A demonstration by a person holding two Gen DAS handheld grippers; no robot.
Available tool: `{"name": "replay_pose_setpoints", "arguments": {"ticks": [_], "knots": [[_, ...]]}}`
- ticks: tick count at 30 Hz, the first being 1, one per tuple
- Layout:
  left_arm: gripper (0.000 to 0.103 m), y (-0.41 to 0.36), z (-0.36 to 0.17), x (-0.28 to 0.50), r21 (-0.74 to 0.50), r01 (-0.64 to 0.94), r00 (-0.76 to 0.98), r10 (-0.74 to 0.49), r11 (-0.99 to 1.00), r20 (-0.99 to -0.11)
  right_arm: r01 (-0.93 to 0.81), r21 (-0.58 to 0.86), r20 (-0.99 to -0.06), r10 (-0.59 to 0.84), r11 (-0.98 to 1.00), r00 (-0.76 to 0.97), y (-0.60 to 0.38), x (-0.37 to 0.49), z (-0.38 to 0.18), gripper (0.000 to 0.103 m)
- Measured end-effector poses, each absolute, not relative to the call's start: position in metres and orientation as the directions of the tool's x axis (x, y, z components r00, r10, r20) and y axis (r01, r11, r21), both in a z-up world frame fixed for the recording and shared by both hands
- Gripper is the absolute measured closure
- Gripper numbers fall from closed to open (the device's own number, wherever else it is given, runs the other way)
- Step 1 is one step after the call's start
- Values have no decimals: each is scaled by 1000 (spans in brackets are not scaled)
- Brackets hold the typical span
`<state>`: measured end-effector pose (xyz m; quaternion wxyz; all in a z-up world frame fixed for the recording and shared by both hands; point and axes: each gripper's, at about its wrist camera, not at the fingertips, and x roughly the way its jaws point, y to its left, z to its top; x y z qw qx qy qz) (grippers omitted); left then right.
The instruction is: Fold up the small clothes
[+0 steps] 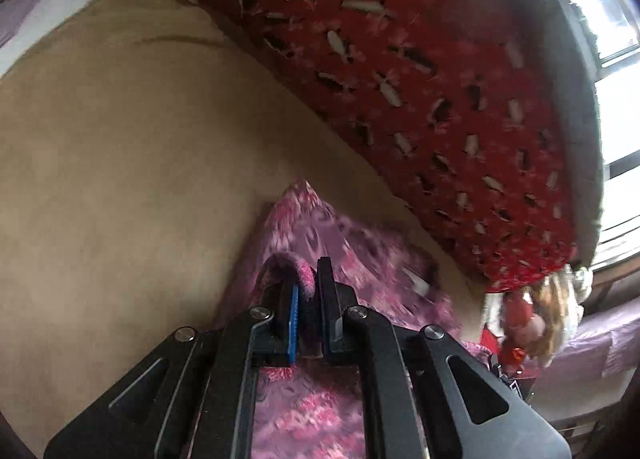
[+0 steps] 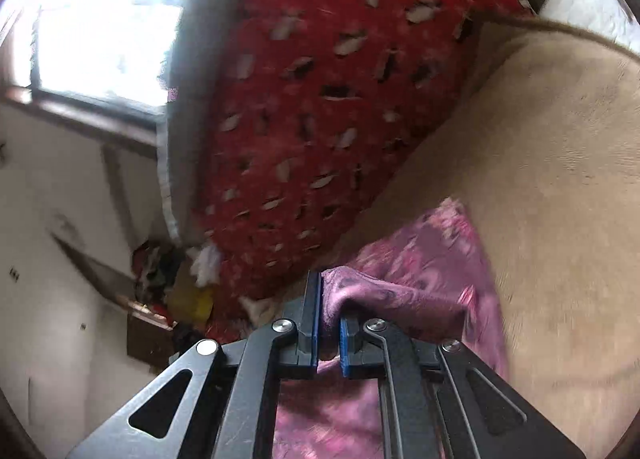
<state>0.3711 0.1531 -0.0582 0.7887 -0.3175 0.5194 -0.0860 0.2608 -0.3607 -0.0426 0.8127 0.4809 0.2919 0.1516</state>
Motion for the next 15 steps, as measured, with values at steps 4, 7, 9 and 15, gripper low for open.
{"name": "replay_pose_setpoints", "arguments": {"ticks": [4, 7, 9, 15], "knots": [[97, 146, -77, 396, -557, -214, 383, -456, 803, -803, 136, 861, -420, 534, 490, 734, -365, 293, -68, 91], [97, 164, -74, 401, -668, -239, 393, -560, 704, -730, 165, 869, -428, 539, 467, 725, -371, 303, -67, 91], [97, 177, -65, 399, -741, -234, 418, -623, 630, -662, 160, 891, -392, 543, 425, 742, -379, 303, -62, 89], [68, 199, -41, 390, -735, -218, 455, -600, 642, -659, 158, 935, -295, 447, 318, 845, -411, 275, -50, 54]]}}
